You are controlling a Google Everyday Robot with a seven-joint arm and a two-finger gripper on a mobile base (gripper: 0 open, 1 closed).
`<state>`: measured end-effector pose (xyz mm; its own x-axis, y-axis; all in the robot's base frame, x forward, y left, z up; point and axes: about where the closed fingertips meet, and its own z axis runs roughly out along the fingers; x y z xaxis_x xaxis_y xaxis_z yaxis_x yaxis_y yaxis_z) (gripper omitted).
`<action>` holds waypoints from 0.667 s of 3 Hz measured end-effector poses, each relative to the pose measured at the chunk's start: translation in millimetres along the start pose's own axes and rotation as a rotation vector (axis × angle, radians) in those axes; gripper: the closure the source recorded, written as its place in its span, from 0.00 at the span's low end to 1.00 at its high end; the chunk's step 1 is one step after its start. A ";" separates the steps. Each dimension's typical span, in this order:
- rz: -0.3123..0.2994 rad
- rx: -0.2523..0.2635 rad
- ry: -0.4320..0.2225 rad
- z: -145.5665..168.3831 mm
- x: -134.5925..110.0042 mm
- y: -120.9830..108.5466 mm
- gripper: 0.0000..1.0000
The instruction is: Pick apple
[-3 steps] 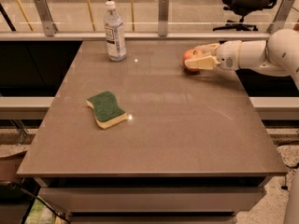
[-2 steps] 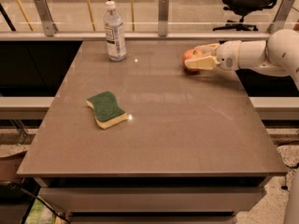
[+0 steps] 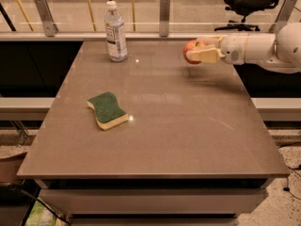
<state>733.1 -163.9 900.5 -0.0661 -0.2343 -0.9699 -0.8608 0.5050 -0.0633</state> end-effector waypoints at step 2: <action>-0.053 0.057 -0.059 -20.9 -64.7 10.9 1.00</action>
Offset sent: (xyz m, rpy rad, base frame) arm -0.0270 -0.0046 0.1154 0.0163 -0.1652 -0.0897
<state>717.5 -160.6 967.5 0.0102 -0.2141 -0.9768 -0.8323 0.5396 -0.1270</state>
